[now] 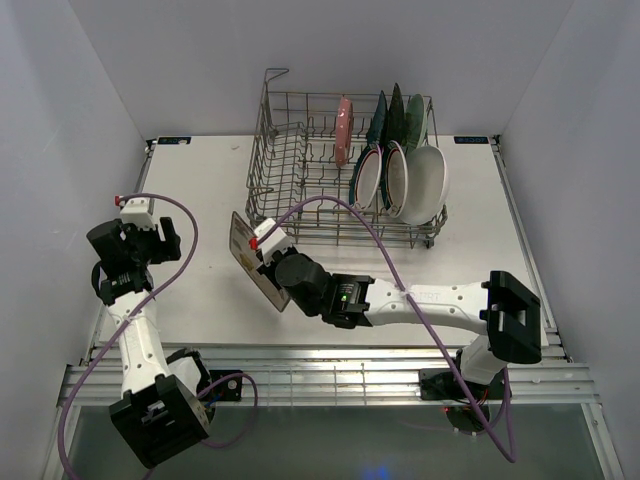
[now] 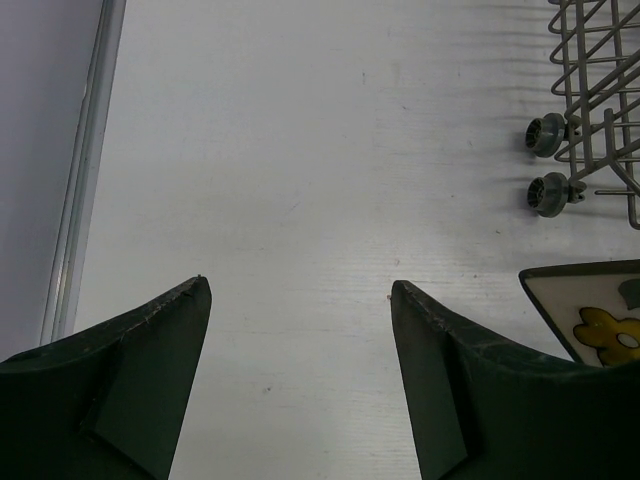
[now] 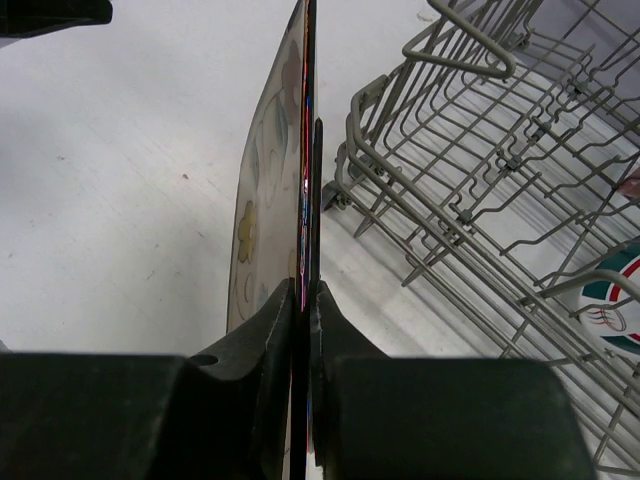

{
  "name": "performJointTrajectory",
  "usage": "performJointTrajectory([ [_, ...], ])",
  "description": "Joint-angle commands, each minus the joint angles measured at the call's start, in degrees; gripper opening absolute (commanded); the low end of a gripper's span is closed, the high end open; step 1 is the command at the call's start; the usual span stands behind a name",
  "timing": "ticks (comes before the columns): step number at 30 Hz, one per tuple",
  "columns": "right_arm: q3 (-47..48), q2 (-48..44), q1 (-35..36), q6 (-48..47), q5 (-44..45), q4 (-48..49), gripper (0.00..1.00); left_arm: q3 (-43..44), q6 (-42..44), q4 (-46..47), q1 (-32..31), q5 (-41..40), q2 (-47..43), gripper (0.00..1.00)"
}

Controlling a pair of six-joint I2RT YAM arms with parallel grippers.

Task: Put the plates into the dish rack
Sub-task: Pick up the plate at the center of the board.

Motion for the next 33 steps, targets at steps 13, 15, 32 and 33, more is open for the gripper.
performJointTrajectory([
  [13,13.7,-9.4,0.0,-8.7,3.2,8.8,0.08,0.0,-0.6,1.6,0.8,-0.7,-1.1,0.83],
  [15,15.7,-9.9,0.0,-9.9,3.5,8.5,0.08,0.1,-0.7,1.6,0.8,-0.6,-0.9,0.83],
  [32,27.4,-9.9,-0.4,-26.1,15.1,18.8,0.08,0.4,-0.6,1.4,0.9,0.5,-0.5,0.83],
  [33,28.0,-9.8,-0.5,-27.0,16.6,19.8,0.08,0.3,-0.6,1.3,0.8,0.6,-0.5,0.83],
])
